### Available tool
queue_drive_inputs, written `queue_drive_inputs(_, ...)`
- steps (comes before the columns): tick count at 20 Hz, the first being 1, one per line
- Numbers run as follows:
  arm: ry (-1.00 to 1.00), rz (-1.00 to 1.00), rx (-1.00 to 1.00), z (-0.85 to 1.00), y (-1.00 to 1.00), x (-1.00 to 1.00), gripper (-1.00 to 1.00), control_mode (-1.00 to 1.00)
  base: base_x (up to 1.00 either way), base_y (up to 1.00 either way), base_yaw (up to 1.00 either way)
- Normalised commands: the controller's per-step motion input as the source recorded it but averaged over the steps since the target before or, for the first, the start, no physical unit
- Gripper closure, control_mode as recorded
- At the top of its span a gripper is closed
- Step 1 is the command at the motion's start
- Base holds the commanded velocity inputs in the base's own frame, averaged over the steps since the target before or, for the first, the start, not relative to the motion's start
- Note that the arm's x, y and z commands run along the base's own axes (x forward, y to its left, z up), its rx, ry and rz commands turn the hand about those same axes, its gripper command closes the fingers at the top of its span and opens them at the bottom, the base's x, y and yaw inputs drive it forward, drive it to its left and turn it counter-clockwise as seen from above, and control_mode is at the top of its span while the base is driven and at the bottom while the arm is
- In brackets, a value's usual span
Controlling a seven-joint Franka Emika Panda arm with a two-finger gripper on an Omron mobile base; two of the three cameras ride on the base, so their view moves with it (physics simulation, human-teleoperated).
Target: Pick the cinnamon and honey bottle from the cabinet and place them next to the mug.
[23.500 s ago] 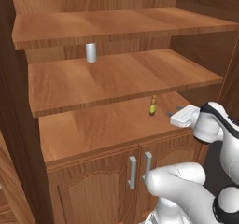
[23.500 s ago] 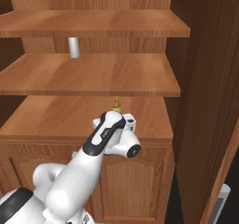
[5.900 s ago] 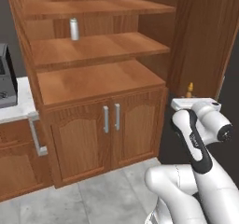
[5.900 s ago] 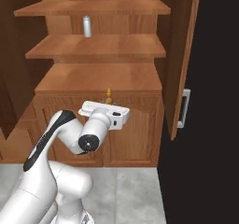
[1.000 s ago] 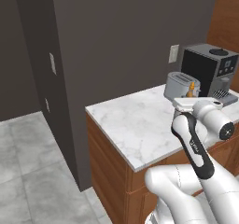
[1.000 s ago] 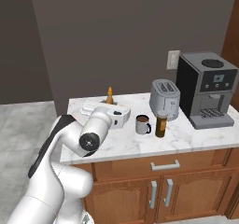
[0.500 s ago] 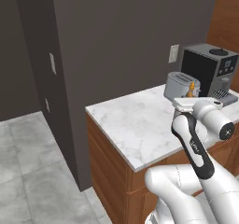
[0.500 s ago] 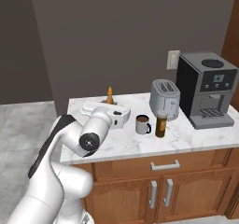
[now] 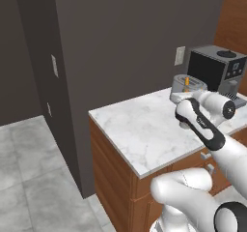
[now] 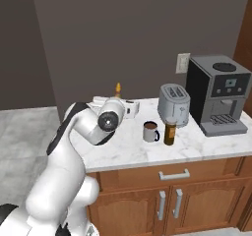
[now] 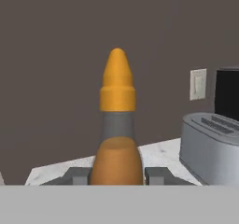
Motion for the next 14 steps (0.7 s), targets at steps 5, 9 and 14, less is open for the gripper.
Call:
queue_drive_inputs(5, 0.36, 0.16, 0.00, 0.10, 0.00, 0.68, 1.00, -1.00, 0.00, 0.00, 0.00)
queue_drive_inputs(9, 0.29, 0.09, 0.00, 0.02, -0.02, 0.47, 1.00, -1.00, 0.00, 0.00, 0.00)
queue_drive_inputs(14, 0.18, 0.02, 0.00, 0.00, 0.00, 0.39, 1.00, -1.00, 0.00, 0.00, 0.00)
